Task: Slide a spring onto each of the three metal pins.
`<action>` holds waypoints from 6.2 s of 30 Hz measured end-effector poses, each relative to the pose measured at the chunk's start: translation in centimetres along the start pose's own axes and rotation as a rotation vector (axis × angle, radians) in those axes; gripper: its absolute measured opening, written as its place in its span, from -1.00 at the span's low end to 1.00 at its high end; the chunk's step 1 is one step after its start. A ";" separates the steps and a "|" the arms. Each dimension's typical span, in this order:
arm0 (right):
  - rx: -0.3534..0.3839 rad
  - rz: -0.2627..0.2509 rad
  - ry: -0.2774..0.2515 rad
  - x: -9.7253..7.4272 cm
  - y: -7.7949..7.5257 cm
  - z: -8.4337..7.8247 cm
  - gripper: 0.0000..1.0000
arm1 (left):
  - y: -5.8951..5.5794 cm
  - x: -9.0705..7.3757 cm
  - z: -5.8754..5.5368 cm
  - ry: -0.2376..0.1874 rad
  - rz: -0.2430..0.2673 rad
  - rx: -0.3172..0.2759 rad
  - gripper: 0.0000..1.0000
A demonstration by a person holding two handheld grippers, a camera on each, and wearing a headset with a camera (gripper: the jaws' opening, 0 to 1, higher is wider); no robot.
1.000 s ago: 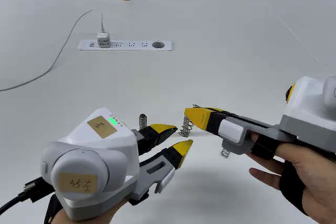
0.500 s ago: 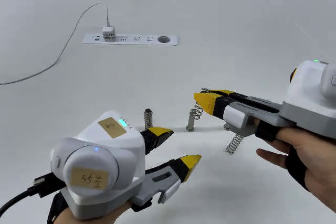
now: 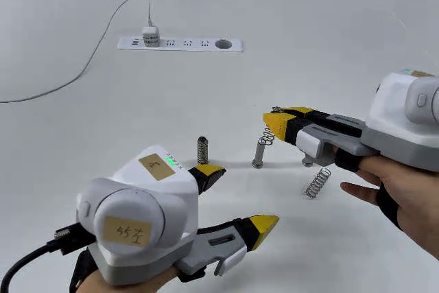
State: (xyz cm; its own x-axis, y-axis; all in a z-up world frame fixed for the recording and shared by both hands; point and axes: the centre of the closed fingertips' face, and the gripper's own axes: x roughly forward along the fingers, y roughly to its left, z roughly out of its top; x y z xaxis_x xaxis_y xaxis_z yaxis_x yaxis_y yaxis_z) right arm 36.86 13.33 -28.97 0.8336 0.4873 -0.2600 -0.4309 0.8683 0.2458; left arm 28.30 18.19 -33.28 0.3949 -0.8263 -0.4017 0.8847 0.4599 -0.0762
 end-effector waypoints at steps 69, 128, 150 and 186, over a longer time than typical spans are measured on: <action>-0.258 -0.043 0.132 2.5 -1.0 -5.2 -0.77 | 1.0 0.2 -1.3 0.023 0.036 -0.029 0.50; -0.135 -0.094 0.150 -2.7 -0.5 -2.7 -0.16 | 0.4 0.4 -0.1 0.011 0.048 0.015 0.50; -0.094 -0.188 0.130 -7.4 -2.8 -1.6 -0.12 | -0.4 3.0 0.6 0.012 0.046 -0.020 0.24; -0.088 -0.180 0.110 -12.1 -4.3 -3.1 -0.05 | -2.0 10.0 0.3 0.050 -0.004 -0.008 -0.22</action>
State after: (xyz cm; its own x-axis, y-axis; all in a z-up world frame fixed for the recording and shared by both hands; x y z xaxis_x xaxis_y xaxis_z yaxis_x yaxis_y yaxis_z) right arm 27.51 4.01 -29.81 0.8591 0.3264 -0.3941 -0.3106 0.9447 0.1053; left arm 30.57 8.92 -36.86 0.3779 -0.8109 -0.4468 0.8842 0.4592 -0.0856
